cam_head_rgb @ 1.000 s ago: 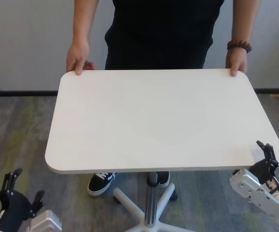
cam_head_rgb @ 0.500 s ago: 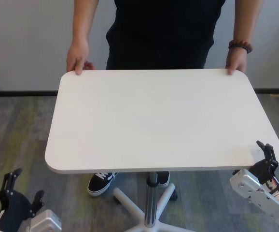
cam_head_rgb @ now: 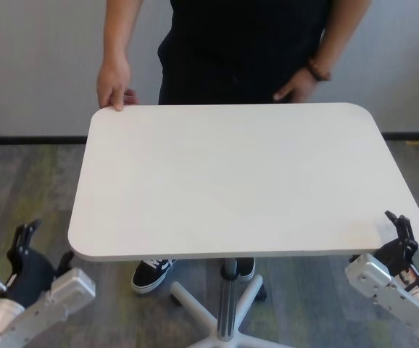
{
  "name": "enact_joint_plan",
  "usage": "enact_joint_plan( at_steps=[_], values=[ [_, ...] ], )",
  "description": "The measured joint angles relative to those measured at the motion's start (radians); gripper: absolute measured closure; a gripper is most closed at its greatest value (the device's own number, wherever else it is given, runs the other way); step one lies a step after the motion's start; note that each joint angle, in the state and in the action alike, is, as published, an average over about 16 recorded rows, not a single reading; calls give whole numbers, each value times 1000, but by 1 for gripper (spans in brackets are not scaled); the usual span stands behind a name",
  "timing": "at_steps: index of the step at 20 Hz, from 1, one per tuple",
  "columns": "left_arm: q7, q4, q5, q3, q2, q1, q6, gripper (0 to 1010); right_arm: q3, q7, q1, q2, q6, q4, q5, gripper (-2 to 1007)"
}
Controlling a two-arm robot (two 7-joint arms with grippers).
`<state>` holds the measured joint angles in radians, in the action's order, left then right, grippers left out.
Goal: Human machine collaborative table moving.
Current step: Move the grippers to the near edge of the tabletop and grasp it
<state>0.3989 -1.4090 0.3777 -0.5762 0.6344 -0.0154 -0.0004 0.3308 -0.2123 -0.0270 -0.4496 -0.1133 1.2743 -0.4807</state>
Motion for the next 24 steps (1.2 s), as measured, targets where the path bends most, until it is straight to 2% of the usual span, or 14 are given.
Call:
enact_joint_plan(
  at_steps=[2,4,8,14,17,20,24],
  values=[
    [-16,12,25,-9,-6,-29,10,10,0,0,0,0,0,0,0,0],
    [-29,12,62,-21,-6,-52,33,10,0,0,0,0,0,0,0,0],
    [-46,-18,174,-52,14,-78,126,10,0,0,0,0,0,0,0,0],
    [-65,-92,380,-104,73,-89,302,10,0,0,0,0,0,0,0,0],
    [-86,-129,472,-126,107,-88,382,10,0,0,0,0,0,0,0,0],
    [-120,-159,540,-143,139,-86,434,10,0,0,0,0,0,0,0,0],
    [-171,-190,594,-158,177,-77,470,10,0,0,0,0,0,0,0,0]
  ],
)
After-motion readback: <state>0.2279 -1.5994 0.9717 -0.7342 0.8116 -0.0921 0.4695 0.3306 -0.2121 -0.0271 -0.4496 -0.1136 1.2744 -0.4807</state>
